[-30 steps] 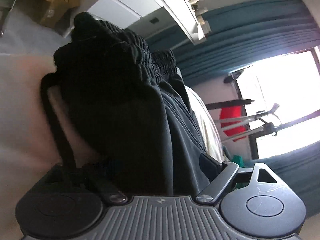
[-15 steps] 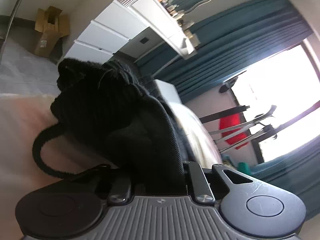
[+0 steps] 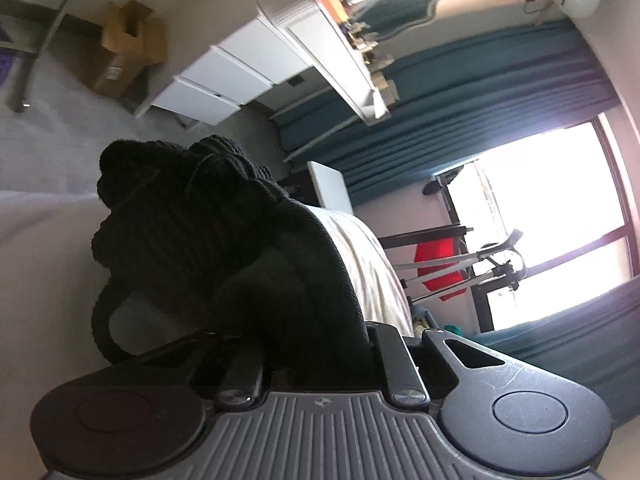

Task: Fold clothes

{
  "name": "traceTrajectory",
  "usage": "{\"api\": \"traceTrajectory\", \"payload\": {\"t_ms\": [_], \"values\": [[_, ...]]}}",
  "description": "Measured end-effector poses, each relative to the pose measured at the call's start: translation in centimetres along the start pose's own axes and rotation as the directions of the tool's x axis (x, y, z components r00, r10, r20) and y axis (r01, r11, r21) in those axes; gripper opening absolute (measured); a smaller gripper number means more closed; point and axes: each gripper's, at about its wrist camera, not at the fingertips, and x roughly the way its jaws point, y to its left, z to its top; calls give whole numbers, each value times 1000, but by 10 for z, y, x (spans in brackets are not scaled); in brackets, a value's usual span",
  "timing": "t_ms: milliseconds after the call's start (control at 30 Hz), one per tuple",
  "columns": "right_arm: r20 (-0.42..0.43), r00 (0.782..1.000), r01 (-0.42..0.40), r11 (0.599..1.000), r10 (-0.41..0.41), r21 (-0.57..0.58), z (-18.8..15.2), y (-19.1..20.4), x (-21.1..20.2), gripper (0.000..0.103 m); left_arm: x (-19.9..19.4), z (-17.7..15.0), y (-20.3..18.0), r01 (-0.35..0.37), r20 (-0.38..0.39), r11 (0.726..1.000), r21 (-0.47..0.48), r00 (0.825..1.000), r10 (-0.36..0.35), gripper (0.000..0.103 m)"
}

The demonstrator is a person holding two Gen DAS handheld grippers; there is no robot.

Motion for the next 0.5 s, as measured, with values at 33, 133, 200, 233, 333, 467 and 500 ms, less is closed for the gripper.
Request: {"api": "traceTrajectory", "payload": {"t_ms": [33, 133, 200, 233, 333, 467, 500], "values": [[-9, 1000, 8, 1000, -8, 5, 1, -1, -6, 11, -13, 1, 6, -5, -5, 1000, -15, 1000, 5, 14], [-44, 999, 30, 999, -29, 42, -3, -13, -24, 11, -37, 3, 19, -42, -25, 999, -22, 999, 42, 15], [-73, 996, 63, 995, -57, 78, 0, -27, -28, 11, -44, 3, 25, -90, -46, 996, 3, 995, 90, 16], [-89, 994, 77, 990, -67, 114, 2, -36, -28, 12, -45, 3, 28, -117, -60, 993, 17, 991, 118, 16], [-119, 990, 104, 974, -81, 201, 3, -53, -25, 13, -40, 3, 35, -169, -76, 986, 8, 983, 169, 18], [-129, 988, 110, 969, -82, 223, 2, -59, -21, 14, -46, 0, 42, -169, -66, 985, -34, 984, 166, 19], [-130, 988, 107, 967, -78, 230, 2, -60, -20, 14, -47, -1, 42, -171, -64, 985, -34, 984, 169, 19]]}}
